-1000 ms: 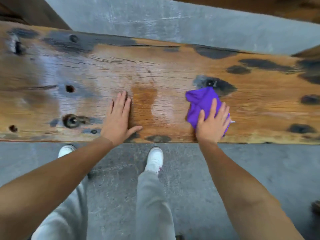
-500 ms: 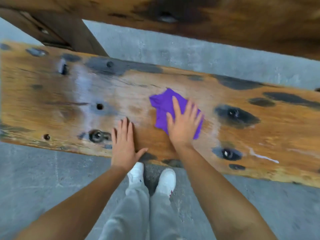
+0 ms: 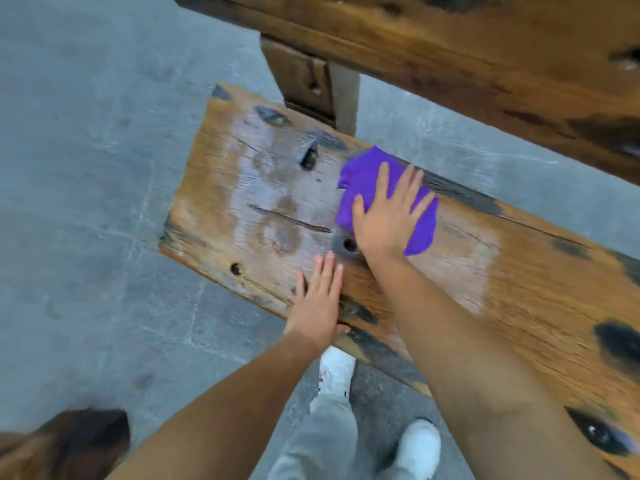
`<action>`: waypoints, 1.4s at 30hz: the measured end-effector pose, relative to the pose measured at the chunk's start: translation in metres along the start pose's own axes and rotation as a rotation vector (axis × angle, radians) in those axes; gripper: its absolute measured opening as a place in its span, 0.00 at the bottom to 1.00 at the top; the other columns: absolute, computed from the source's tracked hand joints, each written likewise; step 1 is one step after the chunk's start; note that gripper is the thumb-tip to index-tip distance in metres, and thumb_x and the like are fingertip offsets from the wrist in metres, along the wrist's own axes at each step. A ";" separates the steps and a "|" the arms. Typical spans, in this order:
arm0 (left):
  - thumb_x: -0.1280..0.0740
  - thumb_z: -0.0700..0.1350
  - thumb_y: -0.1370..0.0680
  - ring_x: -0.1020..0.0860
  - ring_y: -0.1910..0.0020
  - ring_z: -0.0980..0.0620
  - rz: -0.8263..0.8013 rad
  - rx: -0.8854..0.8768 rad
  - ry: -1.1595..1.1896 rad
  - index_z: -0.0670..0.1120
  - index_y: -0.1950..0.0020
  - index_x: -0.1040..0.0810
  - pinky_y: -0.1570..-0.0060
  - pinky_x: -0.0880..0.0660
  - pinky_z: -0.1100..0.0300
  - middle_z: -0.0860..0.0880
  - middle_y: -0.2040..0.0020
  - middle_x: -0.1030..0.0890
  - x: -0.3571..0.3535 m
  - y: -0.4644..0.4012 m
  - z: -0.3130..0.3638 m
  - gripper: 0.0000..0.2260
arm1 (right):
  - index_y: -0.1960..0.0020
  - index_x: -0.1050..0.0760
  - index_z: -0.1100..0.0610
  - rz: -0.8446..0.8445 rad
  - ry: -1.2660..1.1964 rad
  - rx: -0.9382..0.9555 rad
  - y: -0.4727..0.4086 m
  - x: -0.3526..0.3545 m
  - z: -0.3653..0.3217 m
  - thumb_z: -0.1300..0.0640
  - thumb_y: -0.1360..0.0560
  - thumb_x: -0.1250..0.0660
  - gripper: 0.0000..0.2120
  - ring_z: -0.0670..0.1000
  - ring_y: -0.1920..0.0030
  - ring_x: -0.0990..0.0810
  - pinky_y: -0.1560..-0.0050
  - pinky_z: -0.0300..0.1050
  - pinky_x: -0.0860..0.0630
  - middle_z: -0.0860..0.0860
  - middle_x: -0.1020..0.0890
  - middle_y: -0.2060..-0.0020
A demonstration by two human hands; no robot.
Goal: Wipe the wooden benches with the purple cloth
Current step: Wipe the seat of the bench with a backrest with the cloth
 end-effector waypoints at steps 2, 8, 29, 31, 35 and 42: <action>0.30 0.62 0.26 0.70 0.22 0.41 0.003 -0.022 -0.003 0.41 0.20 0.67 0.23 0.55 0.35 0.41 0.20 0.70 0.000 0.000 -0.006 0.55 | 0.17 0.47 0.51 -0.033 0.048 0.132 0.001 -0.007 -0.034 0.39 0.21 0.43 0.36 0.65 0.18 0.51 0.22 0.72 0.56 0.64 0.46 0.18; 0.35 0.66 0.25 0.63 0.19 0.40 -0.012 0.009 -0.021 0.41 0.19 0.61 0.23 0.54 0.35 0.39 0.18 0.63 0.013 0.002 -0.002 0.50 | 0.16 0.54 0.47 -0.191 0.123 0.303 0.001 0.006 -0.031 0.39 0.18 0.45 0.35 0.61 0.17 0.53 0.21 0.69 0.57 0.61 0.49 0.17; 0.34 0.60 0.23 0.54 0.19 0.38 0.134 -0.351 -0.085 0.40 0.19 0.46 0.22 0.52 0.37 0.39 0.17 0.53 -0.110 0.041 0.451 0.40 | 0.16 0.50 0.56 -0.095 0.206 -0.537 0.313 0.069 0.666 0.37 0.17 0.51 0.36 0.66 0.19 0.46 0.21 0.68 0.49 0.67 0.43 0.20; 0.37 0.63 0.22 0.54 0.19 0.38 0.163 -0.284 -0.115 0.39 0.19 0.48 0.22 0.51 0.37 0.38 0.18 0.53 -0.121 0.046 0.480 0.42 | 0.16 0.51 0.55 -0.116 0.202 -0.572 0.325 0.080 0.702 0.37 0.17 0.48 0.37 0.67 0.19 0.48 0.21 0.69 0.51 0.68 0.45 0.19; 0.40 0.68 0.23 0.55 0.19 0.38 0.197 -0.164 -0.114 0.40 0.18 0.49 0.22 0.51 0.37 0.39 0.18 0.52 -0.126 0.056 0.519 0.44 | 0.16 0.48 0.56 -0.042 0.138 -0.511 0.328 0.105 0.728 0.40 0.20 0.42 0.38 0.64 0.18 0.49 0.20 0.66 0.51 0.63 0.46 0.18; 0.40 0.70 0.24 0.63 0.20 0.37 0.103 -0.147 -0.112 0.43 0.18 0.58 0.22 0.54 0.36 0.40 0.18 0.63 -0.144 0.058 0.566 0.48 | 0.16 0.46 0.52 -0.046 -0.003 -0.428 0.315 0.082 0.674 0.44 0.19 0.40 0.35 0.64 0.17 0.54 0.20 0.66 0.54 0.62 0.49 0.17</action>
Point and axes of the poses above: each hand's wrist, its own y-axis away from the middle knuckle, its own x-axis out of the back of the hand, z = x × y, the point moved 2 cm from there along -y, towards the middle knuckle
